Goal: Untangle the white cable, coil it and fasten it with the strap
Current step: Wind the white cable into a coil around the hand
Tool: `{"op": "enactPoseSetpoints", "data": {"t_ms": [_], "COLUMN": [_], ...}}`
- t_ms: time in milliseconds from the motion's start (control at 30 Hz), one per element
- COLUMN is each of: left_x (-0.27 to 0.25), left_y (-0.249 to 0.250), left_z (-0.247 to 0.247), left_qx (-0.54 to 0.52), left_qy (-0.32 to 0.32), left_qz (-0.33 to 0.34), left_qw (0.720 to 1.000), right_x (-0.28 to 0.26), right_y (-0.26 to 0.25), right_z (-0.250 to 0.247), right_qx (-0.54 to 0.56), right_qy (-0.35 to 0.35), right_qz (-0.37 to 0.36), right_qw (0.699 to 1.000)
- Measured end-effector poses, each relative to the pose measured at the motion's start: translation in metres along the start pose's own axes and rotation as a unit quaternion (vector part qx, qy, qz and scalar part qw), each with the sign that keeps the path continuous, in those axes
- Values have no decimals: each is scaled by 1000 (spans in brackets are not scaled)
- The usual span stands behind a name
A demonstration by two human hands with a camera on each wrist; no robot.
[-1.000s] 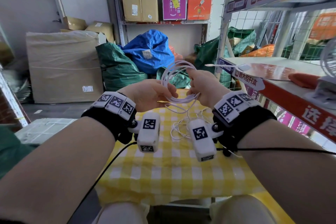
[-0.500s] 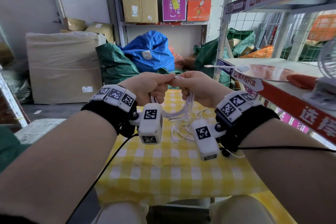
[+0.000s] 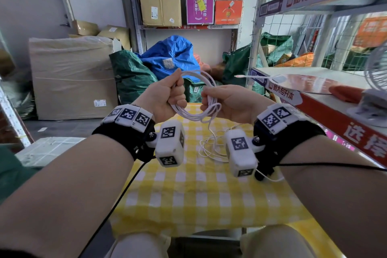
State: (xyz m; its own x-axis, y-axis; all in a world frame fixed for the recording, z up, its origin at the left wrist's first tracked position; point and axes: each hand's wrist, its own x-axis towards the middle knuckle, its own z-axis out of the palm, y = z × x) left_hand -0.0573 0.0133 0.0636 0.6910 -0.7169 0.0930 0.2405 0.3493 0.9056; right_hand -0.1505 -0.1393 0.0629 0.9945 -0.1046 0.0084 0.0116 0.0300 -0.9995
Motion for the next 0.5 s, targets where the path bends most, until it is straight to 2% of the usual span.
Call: {"op": "enactPoseSetpoints", "data": {"t_ms": [67,133,167,233,267,300,333,367,433,500], "left_x": [1,2,2,3,3,3,4,3,-1,-3], "left_y": [0,-1,-1,0,2,3,5,4,-2,-11], "left_z": [-2,1,2,1,2,3,5,8,17,24], "left_qx": [38,137,226,412,464,487,496,494,452,366], "left_qy": [41,109,152,234,256,246,214,171,93,49], "left_qz": [-8,0,17,72,111,137,138,108,6,-20], "left_qw": [998,985,962,878,841,826,830,845,887,929], "right_x": [-1,1,3,9,12,14,16,18,18,18], "right_y": [0,2,4,9,10,12,13,14,12,11], "right_z": [1,4,6,9,10,11,11,12,18,26], "right_qx": [-13,-48,-72,-128,-158,-186,-212,-235,-308,-403], "right_qy": [-15,4,26,72,94,114,131,144,160,156], "right_qz": [-1,-2,-5,-16,-20,-25,-30,-39,-69,-119], "right_qw": [1000,999,997,989,983,976,968,960,935,894]}}
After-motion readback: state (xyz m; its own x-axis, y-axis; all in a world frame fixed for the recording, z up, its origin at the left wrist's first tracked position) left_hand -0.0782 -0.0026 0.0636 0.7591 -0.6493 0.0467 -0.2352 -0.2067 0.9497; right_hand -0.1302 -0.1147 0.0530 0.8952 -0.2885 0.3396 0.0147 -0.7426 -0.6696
